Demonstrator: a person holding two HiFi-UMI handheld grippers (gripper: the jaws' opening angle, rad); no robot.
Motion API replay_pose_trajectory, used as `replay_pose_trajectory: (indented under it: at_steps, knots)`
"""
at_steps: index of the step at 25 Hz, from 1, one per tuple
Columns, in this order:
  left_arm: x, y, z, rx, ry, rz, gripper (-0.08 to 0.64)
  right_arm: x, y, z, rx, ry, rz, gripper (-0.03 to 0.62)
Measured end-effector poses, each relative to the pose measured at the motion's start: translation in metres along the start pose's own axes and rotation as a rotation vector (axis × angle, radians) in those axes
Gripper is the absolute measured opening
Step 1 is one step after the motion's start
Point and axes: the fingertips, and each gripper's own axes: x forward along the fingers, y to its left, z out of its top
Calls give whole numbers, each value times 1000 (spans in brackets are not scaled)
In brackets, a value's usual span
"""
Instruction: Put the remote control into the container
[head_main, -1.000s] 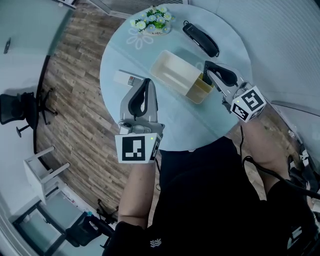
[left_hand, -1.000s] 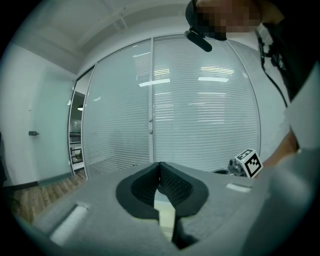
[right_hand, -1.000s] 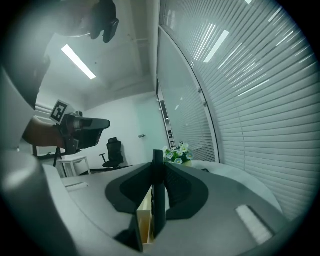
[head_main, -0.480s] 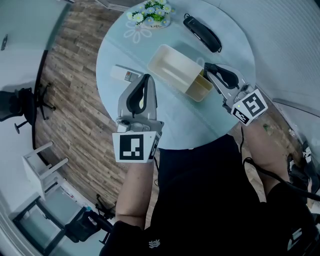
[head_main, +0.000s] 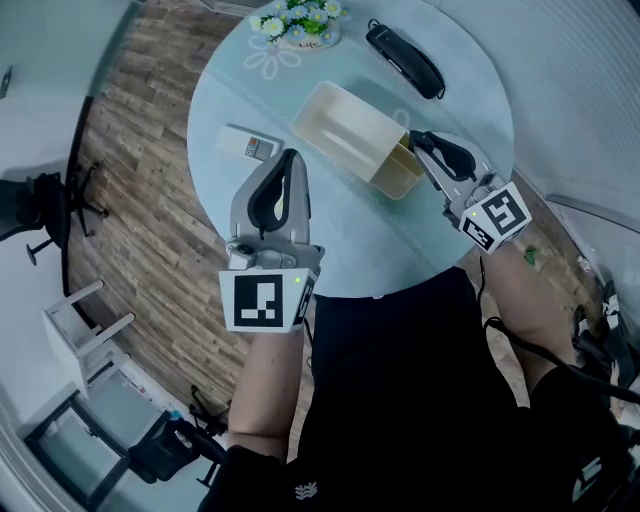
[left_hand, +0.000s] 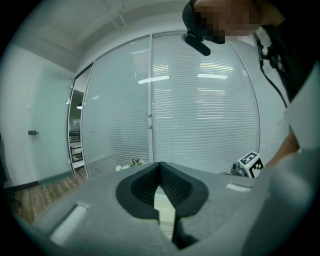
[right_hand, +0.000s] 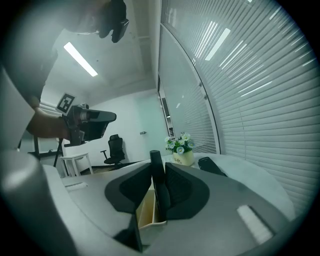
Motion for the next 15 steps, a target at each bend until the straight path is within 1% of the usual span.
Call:
replay_pose_trajectory:
  at_steps: [5, 8, 15]
  knots:
    - [-5, 0, -3, -13, -8, 12, 2, -2, -1, -11, 9, 10, -13, 89]
    - [-10, 3, -5, -5, -7, 20, 2, -2, -1, -18, 15, 24, -19, 89]
    - [-25, 9, 3, 2, -18, 35, 2, -3, -3, -35, 29, 77, -40, 95]
